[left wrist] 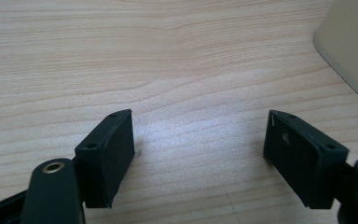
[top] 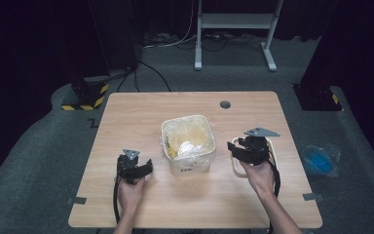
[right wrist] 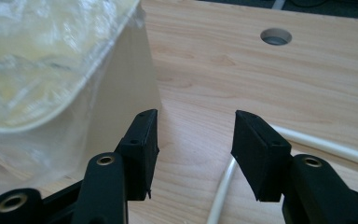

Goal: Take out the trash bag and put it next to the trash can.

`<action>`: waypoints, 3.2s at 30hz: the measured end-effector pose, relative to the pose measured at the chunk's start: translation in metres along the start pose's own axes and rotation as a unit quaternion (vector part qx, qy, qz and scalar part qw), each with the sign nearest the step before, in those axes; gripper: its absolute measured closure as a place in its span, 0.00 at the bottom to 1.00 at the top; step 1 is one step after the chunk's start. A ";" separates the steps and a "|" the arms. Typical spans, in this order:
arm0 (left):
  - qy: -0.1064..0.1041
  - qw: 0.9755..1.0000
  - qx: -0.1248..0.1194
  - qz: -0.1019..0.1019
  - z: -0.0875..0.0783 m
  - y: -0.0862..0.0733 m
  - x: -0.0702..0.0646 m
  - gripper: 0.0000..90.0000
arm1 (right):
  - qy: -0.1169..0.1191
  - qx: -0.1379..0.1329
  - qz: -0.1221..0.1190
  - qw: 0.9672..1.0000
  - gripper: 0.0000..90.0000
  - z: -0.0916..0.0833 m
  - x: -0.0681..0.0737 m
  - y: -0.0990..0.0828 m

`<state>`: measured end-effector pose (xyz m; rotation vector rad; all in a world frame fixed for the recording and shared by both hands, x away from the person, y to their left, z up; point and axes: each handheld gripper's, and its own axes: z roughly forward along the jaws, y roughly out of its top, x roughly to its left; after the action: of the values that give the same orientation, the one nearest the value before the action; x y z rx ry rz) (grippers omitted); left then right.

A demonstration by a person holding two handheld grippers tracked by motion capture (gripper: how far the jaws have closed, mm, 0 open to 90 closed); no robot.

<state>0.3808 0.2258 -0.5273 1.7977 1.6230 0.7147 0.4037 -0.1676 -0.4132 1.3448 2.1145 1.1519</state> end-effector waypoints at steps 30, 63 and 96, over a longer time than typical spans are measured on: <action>0.000 1.000 0.000 0.000 0.000 0.000 0.000 0.27 | 0.039 0.015 -0.021 0.999 0.62 0.013 0.035 0.043; 0.000 1.000 0.000 0.000 0.000 0.000 0.000 0.27 | 0.024 0.029 -0.066 0.997 1.00 0.020 0.054 0.046; -0.001 1.000 0.000 0.000 0.000 0.000 0.000 0.27 | 0.051 0.022 -0.085 0.995 1.00 0.024 0.074 0.057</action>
<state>0.3808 0.2260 -0.5274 1.7968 1.6218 0.7133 0.4176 -0.0803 -0.3741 1.1214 2.2889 1.1323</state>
